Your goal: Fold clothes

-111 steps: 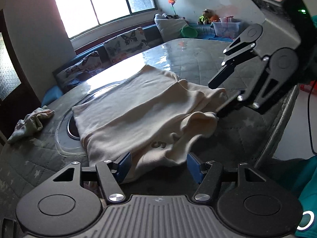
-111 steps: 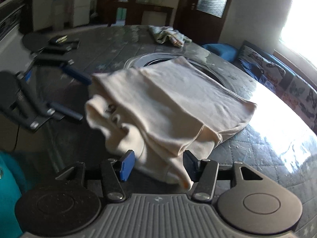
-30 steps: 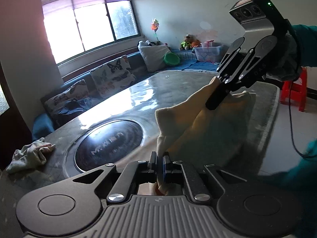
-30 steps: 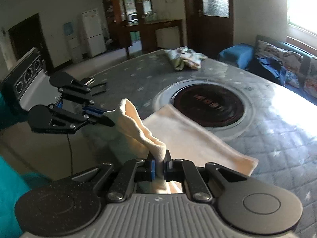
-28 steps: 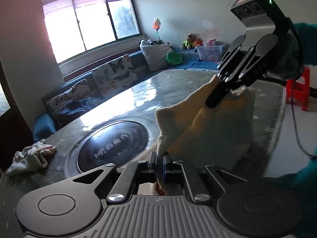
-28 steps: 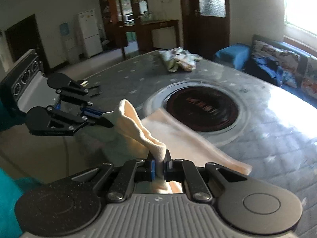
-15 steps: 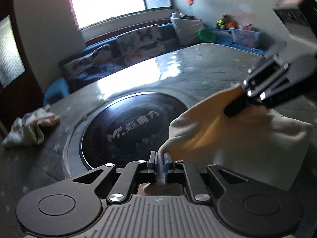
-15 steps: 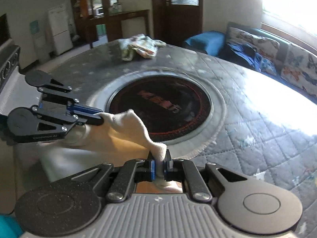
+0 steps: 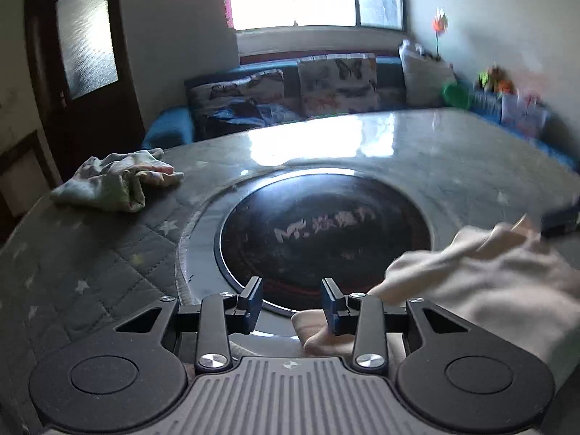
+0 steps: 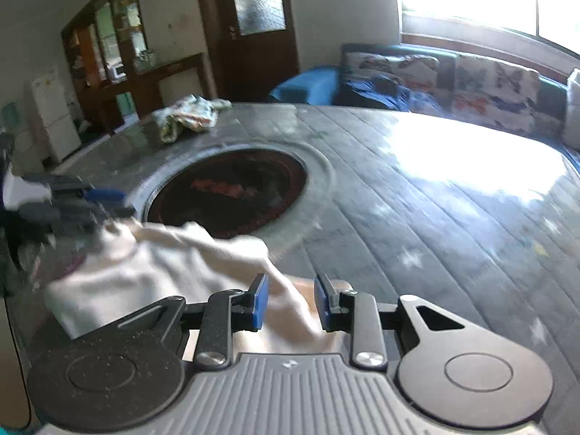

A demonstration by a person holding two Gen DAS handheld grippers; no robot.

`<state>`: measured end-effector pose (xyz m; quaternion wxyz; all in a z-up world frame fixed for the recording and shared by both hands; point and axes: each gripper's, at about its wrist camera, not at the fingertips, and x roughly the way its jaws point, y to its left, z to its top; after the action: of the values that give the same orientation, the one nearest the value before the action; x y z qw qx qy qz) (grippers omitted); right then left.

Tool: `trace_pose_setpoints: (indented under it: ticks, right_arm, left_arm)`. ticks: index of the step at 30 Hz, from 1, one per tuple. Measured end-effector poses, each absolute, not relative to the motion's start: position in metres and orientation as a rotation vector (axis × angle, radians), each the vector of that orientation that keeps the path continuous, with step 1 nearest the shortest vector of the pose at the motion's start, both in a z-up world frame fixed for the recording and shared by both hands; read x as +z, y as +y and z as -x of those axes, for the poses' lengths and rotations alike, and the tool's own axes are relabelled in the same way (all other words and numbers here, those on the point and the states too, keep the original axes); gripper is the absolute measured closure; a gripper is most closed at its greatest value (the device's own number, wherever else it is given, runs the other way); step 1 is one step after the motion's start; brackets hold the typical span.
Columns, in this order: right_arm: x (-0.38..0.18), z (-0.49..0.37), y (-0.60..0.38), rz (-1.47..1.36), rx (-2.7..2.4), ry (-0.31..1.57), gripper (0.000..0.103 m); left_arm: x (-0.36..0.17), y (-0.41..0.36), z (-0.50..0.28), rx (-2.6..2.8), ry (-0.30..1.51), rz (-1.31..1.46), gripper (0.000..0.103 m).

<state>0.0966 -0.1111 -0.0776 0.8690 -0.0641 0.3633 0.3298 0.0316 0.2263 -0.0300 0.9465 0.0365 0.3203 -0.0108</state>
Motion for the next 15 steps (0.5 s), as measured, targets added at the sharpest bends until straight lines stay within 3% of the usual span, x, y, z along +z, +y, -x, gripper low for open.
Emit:
trace_pose_setpoints:
  ticks: [10, 13, 15]
  right_arm:
    - [-0.099, -0.095, -0.113, 0.106, 0.648, 0.802, 0.076]
    - [-0.102, -0.094, -0.110, 0.125, 0.632, 0.793, 0.088]
    - [-0.101, -0.094, -0.110, 0.139, 0.624, 0.784, 0.089]
  left_arm:
    - [-0.027, 0.216, 0.005, -0.100, 0.670, -0.037, 0.064]
    - [-0.032, 0.214, 0.004, -0.099, 0.681, -0.043, 0.064]
    - [-0.035, 0.212, 0.001, -0.100, 0.687, -0.044, 0.063]
